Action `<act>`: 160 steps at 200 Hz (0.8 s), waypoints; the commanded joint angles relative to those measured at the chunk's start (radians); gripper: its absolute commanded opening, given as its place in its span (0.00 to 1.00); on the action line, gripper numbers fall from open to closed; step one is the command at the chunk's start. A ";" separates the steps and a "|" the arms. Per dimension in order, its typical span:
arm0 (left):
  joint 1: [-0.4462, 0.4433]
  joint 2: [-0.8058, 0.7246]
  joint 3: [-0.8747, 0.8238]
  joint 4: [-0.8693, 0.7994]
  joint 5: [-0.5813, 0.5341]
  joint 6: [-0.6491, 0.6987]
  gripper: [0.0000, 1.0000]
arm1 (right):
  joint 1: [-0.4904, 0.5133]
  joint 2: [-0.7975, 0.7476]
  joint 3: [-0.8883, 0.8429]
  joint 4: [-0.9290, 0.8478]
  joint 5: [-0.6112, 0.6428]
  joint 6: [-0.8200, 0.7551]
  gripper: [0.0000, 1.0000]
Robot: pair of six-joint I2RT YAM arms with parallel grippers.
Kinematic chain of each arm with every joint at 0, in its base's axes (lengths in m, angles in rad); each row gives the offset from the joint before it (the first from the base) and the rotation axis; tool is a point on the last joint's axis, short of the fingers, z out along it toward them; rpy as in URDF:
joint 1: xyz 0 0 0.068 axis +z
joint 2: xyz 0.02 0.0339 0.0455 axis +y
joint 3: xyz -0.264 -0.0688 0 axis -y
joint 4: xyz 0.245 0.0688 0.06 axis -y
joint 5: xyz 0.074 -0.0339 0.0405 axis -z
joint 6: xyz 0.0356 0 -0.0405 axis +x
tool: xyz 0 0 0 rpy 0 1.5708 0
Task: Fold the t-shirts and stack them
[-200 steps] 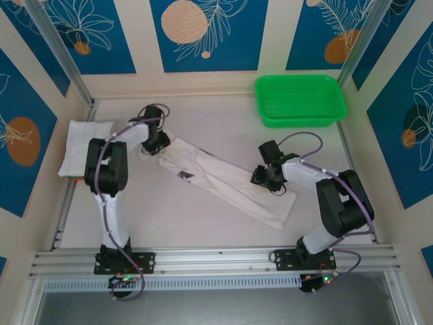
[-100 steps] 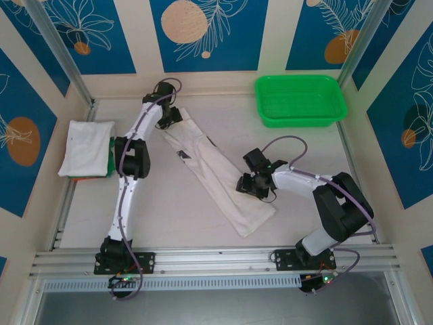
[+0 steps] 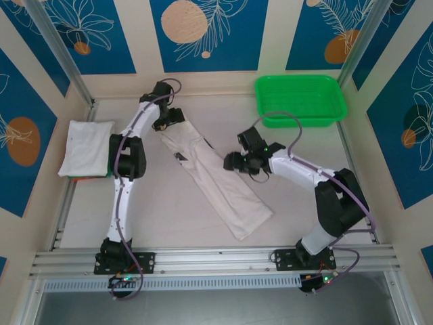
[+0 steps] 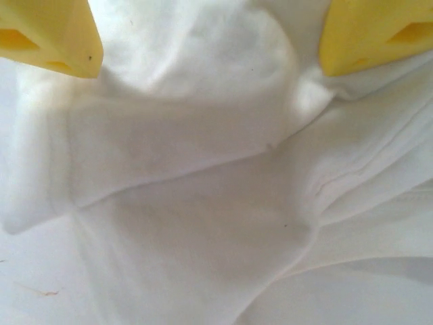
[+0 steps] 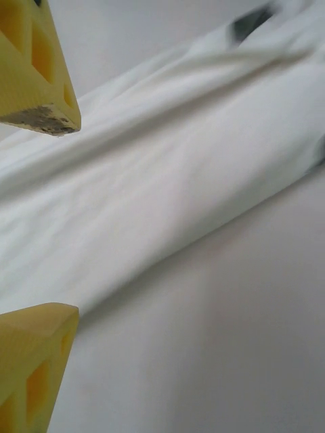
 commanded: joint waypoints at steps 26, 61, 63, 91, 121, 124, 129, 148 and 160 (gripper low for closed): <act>0.009 -0.420 -0.378 0.186 -0.042 0.020 1.00 | -0.045 0.325 0.368 0.078 -0.102 -0.194 0.66; 0.011 -0.736 -0.876 0.414 -0.085 0.023 1.00 | -0.058 0.602 0.690 0.015 -0.241 -0.209 0.62; 0.012 -0.749 -0.898 0.417 -0.086 0.025 1.00 | -0.059 0.617 0.709 0.012 -0.253 -0.206 0.62; 0.012 -0.914 -1.157 0.447 -0.088 0.023 1.00 | -0.055 0.786 0.907 -0.038 -0.369 -0.199 0.60; 0.012 -1.017 -1.331 0.475 -0.063 0.004 1.00 | -0.051 0.948 1.106 -0.128 -0.444 -0.189 0.56; 0.011 -1.020 -1.340 0.475 -0.062 0.002 1.00 | -0.051 0.960 1.126 -0.137 -0.451 -0.184 0.55; 0.012 -1.025 -1.350 0.473 -0.060 -0.001 1.00 | -0.051 0.980 1.147 -0.144 -0.467 -0.179 0.53; 0.012 -1.026 -1.371 0.473 -0.052 -0.011 1.00 | -0.051 1.022 1.202 -0.148 -0.503 -0.159 0.44; 0.012 -1.022 -1.372 0.479 -0.041 -0.019 1.00 | -0.055 1.035 1.217 -0.144 -0.504 -0.149 0.33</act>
